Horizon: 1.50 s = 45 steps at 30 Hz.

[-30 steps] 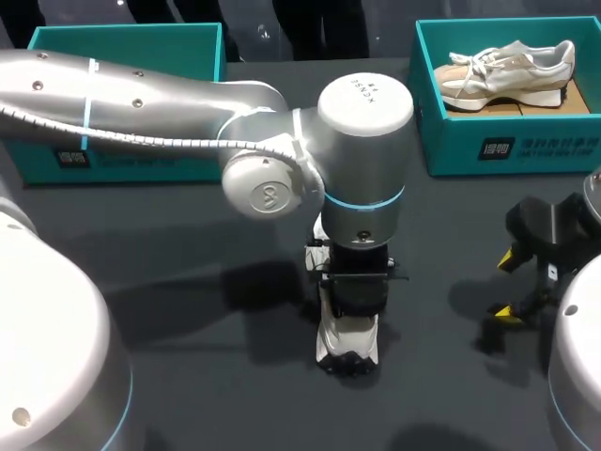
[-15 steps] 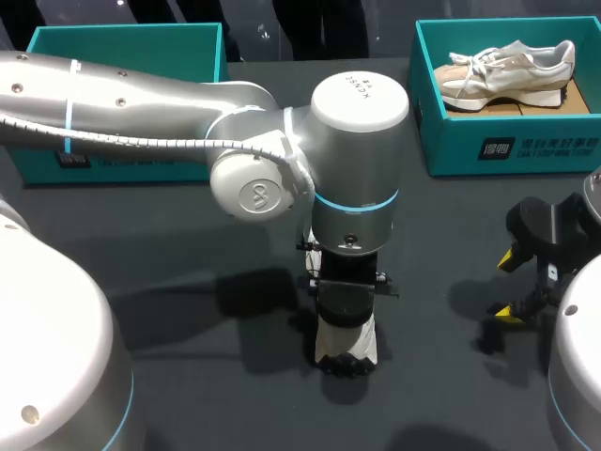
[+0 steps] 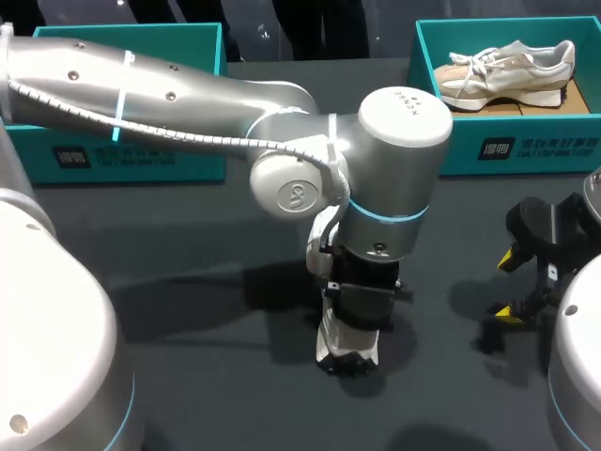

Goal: Take the shoe out of the shoebox, open the shoe tongue, remove and reinsert the insole, then place the shoe into the shoebox

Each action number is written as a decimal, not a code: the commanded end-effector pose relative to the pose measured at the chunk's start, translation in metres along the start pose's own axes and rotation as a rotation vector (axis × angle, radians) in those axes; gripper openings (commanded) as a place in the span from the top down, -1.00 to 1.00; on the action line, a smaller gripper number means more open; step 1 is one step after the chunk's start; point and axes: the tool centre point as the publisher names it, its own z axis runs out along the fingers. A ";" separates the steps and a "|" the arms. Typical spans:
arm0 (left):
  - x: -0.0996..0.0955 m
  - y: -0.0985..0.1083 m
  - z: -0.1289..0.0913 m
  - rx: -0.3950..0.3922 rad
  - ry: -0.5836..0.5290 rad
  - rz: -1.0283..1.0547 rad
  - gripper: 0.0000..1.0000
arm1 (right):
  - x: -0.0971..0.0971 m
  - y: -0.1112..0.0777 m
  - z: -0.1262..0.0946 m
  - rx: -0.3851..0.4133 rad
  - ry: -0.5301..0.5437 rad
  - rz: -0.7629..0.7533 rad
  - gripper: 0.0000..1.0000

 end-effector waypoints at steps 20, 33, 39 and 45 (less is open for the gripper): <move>0.021 0.031 -0.056 -0.219 -0.099 -0.086 0.90 | 0.002 0.000 -0.001 0.001 -0.003 0.000 -1.00; 0.013 0.044 -0.054 -0.249 -0.066 -0.096 0.20 | 0.002 0.000 -0.001 0.001 -0.003 0.000 -1.00; 0.012 0.049 -0.051 -0.236 -0.056 -0.107 0.06 | 0.002 0.000 -0.001 0.001 -0.003 0.000 -1.00; 0.012 0.051 -0.052 -0.220 -0.063 -0.111 -0.53 | 0.002 0.000 -0.001 0.001 -0.003 0.000 -1.00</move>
